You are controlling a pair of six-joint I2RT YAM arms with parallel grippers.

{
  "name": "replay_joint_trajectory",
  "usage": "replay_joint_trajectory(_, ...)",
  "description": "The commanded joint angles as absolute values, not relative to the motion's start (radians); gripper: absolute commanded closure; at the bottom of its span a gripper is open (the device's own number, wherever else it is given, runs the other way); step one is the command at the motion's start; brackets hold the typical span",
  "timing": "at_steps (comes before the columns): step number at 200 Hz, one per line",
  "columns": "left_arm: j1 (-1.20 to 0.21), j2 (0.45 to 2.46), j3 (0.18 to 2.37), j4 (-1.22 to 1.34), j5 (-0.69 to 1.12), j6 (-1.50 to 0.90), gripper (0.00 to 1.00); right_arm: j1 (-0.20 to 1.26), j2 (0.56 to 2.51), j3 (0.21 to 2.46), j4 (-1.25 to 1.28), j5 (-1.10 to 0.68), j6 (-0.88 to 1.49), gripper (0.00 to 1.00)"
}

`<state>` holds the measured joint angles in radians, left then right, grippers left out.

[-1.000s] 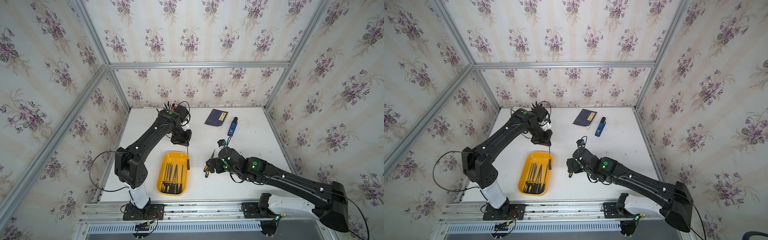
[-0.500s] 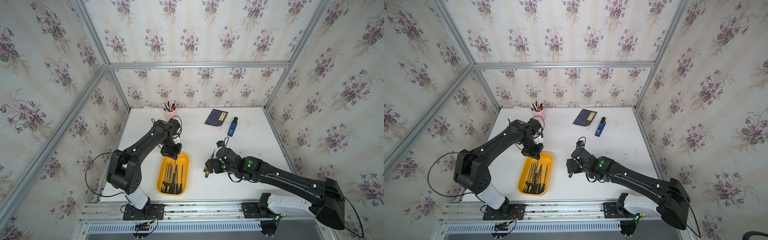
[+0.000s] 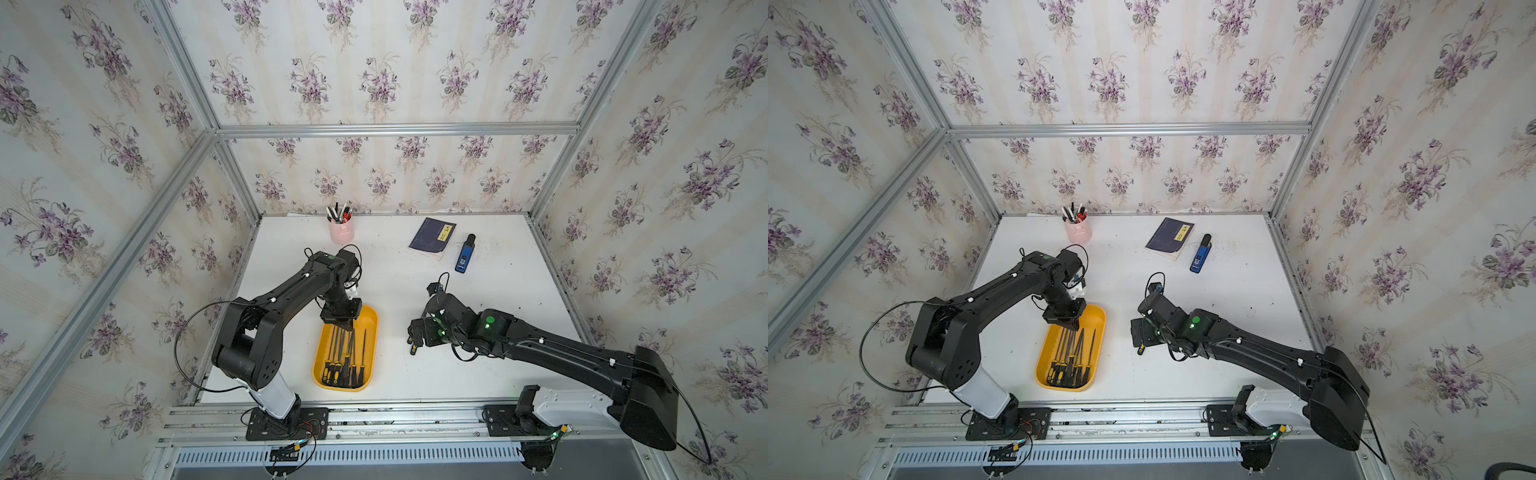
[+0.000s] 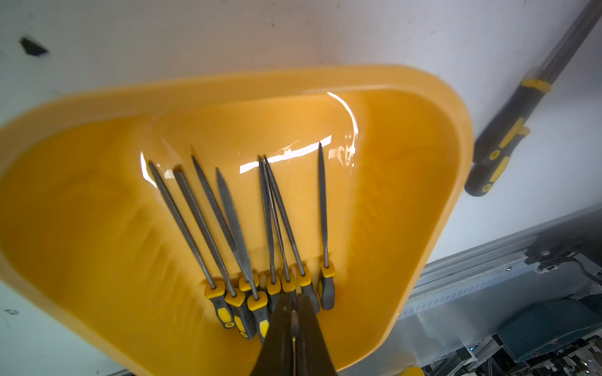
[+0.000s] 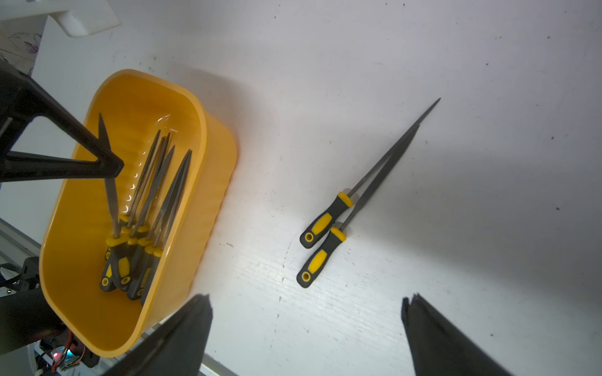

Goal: Put the file tool into the storage box
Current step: Place the file tool in the storage box.

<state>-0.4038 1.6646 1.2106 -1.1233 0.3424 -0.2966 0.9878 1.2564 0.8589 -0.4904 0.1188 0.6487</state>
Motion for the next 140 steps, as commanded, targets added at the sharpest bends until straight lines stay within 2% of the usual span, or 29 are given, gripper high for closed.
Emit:
replay_joint_trajectory(1, -0.405, 1.655, 1.197, -1.119, 0.354, -0.301, 1.0, 0.986, 1.274, 0.865, -0.483, 0.11, 0.632, 0.03)
replay_joint_trajectory(140, -0.403, 1.664, 1.155, -1.132, 0.341, -0.273, 1.0, 0.986, 1.368, 0.864, -0.491, 0.084, 0.626, 0.03)
